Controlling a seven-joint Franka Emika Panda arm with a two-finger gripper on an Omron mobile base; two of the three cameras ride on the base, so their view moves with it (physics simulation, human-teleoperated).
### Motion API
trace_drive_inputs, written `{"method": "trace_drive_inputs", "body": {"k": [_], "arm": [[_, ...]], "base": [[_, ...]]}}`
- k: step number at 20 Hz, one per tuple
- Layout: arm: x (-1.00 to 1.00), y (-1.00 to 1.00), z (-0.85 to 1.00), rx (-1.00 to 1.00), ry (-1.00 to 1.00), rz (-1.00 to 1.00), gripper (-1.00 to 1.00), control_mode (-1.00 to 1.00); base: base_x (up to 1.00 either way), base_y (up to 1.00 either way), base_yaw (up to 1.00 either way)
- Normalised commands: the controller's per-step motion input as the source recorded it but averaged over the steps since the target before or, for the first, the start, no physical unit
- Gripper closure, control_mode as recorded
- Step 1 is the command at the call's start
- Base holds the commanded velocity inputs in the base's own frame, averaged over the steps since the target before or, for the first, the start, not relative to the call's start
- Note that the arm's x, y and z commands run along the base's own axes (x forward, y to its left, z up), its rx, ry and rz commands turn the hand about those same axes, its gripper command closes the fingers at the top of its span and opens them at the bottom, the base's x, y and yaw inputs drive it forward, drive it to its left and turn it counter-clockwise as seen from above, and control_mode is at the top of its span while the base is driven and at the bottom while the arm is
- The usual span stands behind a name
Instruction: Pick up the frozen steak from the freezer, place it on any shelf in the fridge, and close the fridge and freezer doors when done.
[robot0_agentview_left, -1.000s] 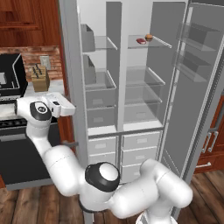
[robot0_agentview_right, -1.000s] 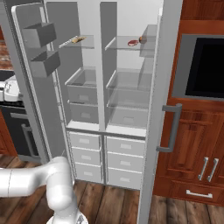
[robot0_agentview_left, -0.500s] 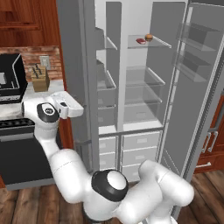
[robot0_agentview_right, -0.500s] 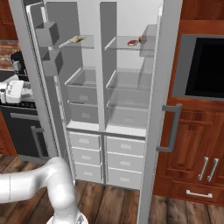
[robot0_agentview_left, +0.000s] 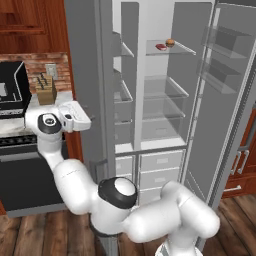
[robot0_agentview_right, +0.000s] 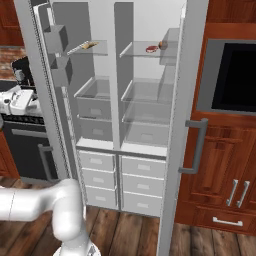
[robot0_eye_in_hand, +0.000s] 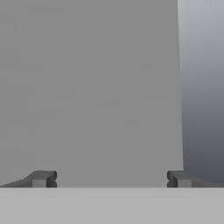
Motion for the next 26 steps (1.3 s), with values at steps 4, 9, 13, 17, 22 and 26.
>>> {"method": "trace_drive_inputs", "body": {"k": [4, 9, 13, 17, 22, 26], "arm": [[0.48, -0.5, 0.1, 0.0, 0.0, -0.09, -1.0, -1.0], [0.23, -0.71, 0.15, 0.0, 0.0, -0.1, -1.0, -1.0], [0.0, -0.89, 0.14, 0.0, 0.0, -0.12, -1.0, -1.0], [0.13, -0.87, 0.15, 0.0, 0.0, -0.1, -1.0, -1.0], [0.18, -0.78, 0.18, 0.0, -0.01, -0.03, -1.0, -1.0], [0.12, -0.65, 0.14, 0.0, -0.06, 0.0, -1.0, -1.0]], "base": [[0.0, 0.0, 0.0], [0.0, 0.0, 0.0], [0.0, 0.0, 0.0], [0.0, 0.0, 0.0], [0.0, 0.0, 0.0], [0.0, 0.0, 0.0]]}}
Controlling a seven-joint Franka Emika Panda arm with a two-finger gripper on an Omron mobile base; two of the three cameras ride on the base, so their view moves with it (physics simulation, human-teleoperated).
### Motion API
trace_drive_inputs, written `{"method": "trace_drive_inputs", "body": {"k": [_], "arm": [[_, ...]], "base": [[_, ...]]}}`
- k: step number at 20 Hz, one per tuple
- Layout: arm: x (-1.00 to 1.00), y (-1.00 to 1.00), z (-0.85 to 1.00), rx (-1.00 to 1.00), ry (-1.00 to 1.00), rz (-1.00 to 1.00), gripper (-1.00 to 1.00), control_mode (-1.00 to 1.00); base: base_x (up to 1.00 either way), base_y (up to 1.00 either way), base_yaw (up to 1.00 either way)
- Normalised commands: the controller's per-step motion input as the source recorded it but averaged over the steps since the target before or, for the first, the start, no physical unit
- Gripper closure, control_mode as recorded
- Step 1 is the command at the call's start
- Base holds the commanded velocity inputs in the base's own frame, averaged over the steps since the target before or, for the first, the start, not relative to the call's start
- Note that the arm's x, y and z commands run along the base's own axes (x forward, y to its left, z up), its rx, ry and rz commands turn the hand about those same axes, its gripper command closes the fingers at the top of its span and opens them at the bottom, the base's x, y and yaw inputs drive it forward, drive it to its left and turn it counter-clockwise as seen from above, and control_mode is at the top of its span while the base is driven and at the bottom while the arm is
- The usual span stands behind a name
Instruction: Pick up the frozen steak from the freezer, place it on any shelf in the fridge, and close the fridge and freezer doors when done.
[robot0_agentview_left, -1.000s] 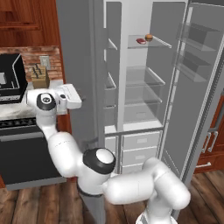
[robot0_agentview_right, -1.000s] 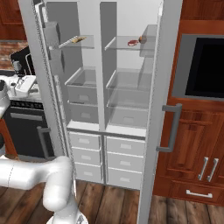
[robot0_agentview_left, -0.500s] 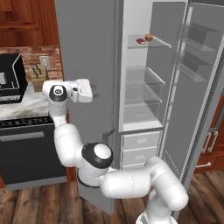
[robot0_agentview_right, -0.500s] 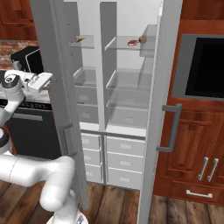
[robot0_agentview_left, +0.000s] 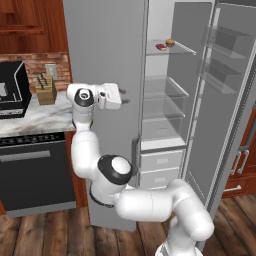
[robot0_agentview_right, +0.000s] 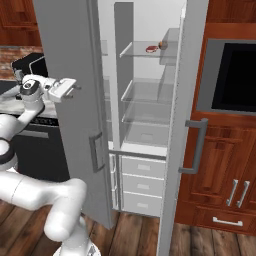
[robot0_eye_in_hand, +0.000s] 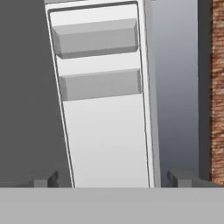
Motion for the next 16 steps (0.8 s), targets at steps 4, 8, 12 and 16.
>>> {"method": "trace_drive_inputs", "body": {"k": [4, 8, 12, 16], "arm": [[0.24, -0.57, 0.05, 0.0, -0.05, 0.03, -1.0, -1.0], [0.32, -0.64, 0.0, 0.0, -0.01, 0.08, -1.0, -1.0], [0.39, -0.6, 0.0, 0.0, 0.0, 0.13, -1.0, -1.0], [0.45, -0.36, 0.0, 0.0, 0.02, 0.07, -1.0, -1.0]], "base": [[0.0, 0.0, 0.0], [0.0, 0.0, 0.0], [0.0, 0.0, 0.0], [0.0, 0.0, 0.0]]}}
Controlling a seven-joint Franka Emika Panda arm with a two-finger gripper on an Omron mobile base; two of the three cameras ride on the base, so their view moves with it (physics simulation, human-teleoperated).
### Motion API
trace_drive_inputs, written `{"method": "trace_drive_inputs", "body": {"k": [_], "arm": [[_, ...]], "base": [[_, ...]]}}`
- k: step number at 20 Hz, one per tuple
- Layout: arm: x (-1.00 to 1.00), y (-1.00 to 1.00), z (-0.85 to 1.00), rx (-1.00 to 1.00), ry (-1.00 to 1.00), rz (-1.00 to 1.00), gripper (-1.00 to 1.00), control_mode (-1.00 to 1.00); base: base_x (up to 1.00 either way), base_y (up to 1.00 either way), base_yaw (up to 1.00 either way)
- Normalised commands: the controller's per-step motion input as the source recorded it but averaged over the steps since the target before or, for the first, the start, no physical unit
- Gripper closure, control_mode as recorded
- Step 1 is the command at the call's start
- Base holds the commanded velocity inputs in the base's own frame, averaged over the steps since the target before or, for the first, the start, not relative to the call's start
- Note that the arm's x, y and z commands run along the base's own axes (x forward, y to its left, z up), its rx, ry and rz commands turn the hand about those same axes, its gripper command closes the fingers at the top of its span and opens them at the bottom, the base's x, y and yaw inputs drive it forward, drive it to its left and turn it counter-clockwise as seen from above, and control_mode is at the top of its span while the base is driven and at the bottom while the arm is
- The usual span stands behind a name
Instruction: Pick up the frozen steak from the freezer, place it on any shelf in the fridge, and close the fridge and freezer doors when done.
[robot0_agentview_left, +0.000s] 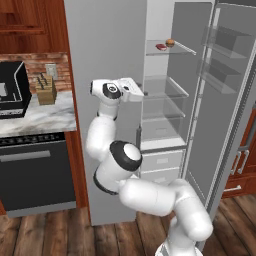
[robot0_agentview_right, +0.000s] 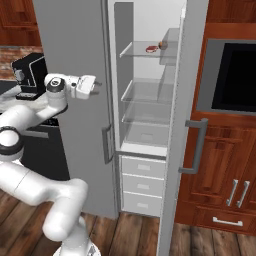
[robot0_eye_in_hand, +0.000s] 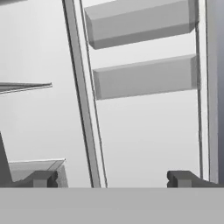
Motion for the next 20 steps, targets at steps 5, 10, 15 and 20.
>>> {"method": "trace_drive_inputs", "body": {"k": [5, 10, 15, 20], "arm": [[0.37, -0.1, 0.0, 0.0, 0.07, 0.02, -1.0, -1.0], [0.21, 0.0, 0.03, 0.01, 0.09, 0.01, -1.0, -1.0], [0.36, 0.0, 0.03, 0.0, 0.07, 0.0, -1.0, -1.0], [0.11, -0.01, 0.09, 0.01, 0.02, 0.05, -1.0, -1.0]], "base": [[0.0, 0.0, 0.0], [0.0, 0.0, 0.0], [0.0, 0.0, 0.0], [0.0, 0.0, 0.0]]}}
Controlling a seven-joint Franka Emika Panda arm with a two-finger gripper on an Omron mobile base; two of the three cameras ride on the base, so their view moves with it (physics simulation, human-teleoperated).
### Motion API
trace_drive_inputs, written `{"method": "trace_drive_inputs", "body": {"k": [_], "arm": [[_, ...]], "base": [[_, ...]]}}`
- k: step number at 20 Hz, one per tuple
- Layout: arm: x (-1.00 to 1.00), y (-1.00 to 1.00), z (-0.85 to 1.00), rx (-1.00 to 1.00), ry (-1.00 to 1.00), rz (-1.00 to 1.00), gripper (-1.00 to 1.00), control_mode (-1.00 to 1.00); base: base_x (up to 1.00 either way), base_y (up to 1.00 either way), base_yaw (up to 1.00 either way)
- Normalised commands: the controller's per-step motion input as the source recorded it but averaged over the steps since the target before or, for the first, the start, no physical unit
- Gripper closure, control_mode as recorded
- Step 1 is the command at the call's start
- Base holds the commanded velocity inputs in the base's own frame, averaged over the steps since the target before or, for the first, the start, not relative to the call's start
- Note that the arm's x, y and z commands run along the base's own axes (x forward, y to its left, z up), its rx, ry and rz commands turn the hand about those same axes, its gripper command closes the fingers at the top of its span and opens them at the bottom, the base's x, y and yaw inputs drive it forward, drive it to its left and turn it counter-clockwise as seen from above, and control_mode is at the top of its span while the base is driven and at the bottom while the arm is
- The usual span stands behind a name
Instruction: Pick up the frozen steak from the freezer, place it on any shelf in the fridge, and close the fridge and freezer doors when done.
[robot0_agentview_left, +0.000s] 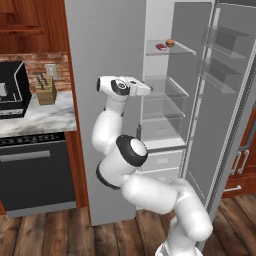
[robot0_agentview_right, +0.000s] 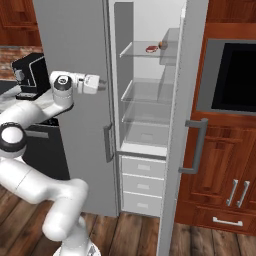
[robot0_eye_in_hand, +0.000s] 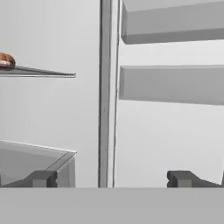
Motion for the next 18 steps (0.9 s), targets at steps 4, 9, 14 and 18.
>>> {"method": "trace_drive_inputs", "body": {"k": [4, 9, 14, 18], "arm": [[-0.95, 0.0, 0.33, 0.05, 0.0, 0.15, -1.0, -1.0], [-1.0, 0.0, 0.35, 0.05, 0.0, 0.2, -1.0, -1.0], [-1.0, -0.07, 0.16, 0.12, 0.04, 0.21, -1.0, -1.0], [-1.0, -0.41, 0.0, 0.17, 0.1, 0.21, -1.0, -1.0]], "base": [[0.0, 0.0, 0.0], [0.0, 0.0, 0.0], [0.0, 0.0, 0.0], [0.0, 0.0, 0.0]]}}
